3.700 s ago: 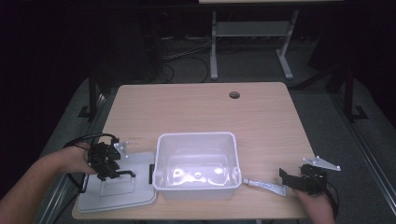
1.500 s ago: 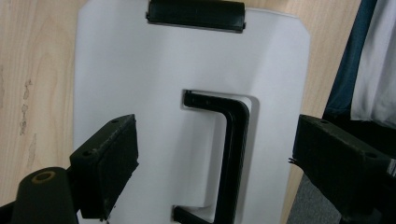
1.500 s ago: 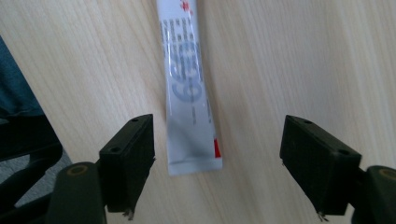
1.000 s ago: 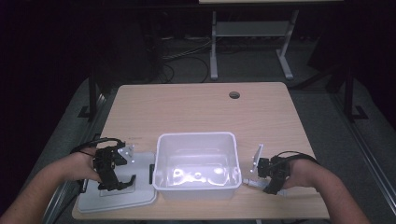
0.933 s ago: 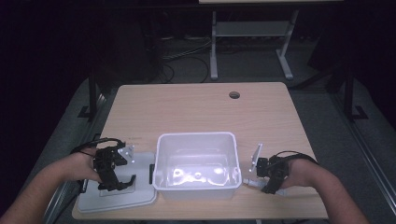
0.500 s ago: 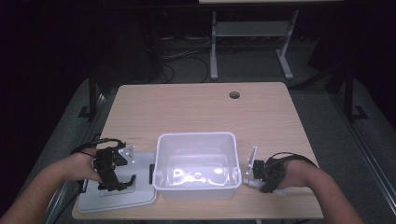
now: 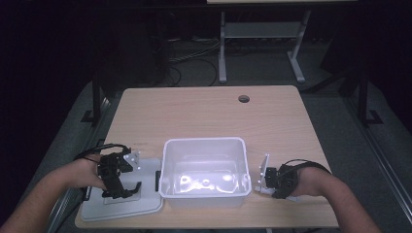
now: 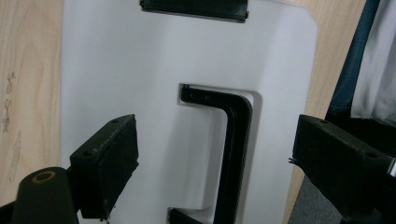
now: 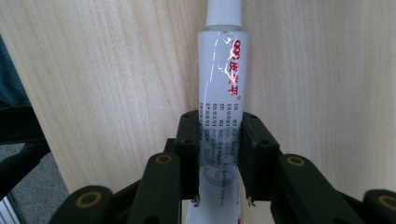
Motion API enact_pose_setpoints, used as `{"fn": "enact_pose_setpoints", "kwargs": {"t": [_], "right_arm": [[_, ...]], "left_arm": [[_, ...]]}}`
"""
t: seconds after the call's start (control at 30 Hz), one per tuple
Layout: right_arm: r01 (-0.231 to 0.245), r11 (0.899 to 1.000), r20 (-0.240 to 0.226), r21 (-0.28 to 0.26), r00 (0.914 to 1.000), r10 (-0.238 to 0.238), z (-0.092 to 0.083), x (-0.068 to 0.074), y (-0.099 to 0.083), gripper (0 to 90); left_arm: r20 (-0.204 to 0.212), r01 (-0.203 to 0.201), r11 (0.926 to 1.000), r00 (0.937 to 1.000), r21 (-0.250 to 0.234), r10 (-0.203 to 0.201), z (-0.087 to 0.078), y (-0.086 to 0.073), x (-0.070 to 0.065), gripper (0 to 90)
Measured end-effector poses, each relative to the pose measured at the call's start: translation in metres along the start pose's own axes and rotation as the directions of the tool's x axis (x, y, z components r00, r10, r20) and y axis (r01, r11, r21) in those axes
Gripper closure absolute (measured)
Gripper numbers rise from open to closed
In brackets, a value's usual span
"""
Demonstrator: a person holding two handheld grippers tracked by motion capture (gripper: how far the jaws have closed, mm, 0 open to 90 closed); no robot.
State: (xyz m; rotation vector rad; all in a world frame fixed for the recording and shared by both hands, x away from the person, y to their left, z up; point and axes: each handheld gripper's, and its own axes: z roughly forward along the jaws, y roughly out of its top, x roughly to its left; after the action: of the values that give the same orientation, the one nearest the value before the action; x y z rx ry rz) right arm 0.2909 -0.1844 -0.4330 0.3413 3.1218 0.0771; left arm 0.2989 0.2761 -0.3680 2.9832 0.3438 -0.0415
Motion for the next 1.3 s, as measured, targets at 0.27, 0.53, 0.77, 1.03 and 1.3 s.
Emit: {"fn": "enact_pose_setpoints", "kwargs": {"t": [0.27,0.53,0.77,1.03,1.3], "right_arm": [[-0.032,0.999,-0.024,-0.020,0.9992,0.032,-0.024,0.007,-0.009,70.7],[-0.060,0.998,-0.042,-0.037,0.9974,0.059,-0.050,0.011,-0.018,70.8],[-0.051,0.998,-0.037,-0.028,0.9981,0.050,-0.070,0.014,-0.019,70.7],[-0.025,1.000,-0.009,-0.015,0.9996,0.025,-0.097,0.016,-0.008,70.7],[-0.020,1.000,0.003,-0.019,0.9998,0.020,-0.124,0.016,0.007,70.7]], "left_arm": [[-0.002,-0.002,1.0000,1.0000,0.001,0.002,0.000,0.000,0.000,13.6],[-0.001,0.001,1.0000,1.0000,0.000,-0.001,0.000,0.000,-0.001,13.6],[0.002,-0.002,1.0000,1.0000,0.000,0.002,0.000,0.001,0.001,13.6],[0.000,-0.001,1.0000,1.0000,-0.001,0.001,0.000,0.002,0.001,13.6],[-0.003,-0.006,1.0000,1.0000,-0.004,0.006,0.000,0.002,0.001,13.6]]}}
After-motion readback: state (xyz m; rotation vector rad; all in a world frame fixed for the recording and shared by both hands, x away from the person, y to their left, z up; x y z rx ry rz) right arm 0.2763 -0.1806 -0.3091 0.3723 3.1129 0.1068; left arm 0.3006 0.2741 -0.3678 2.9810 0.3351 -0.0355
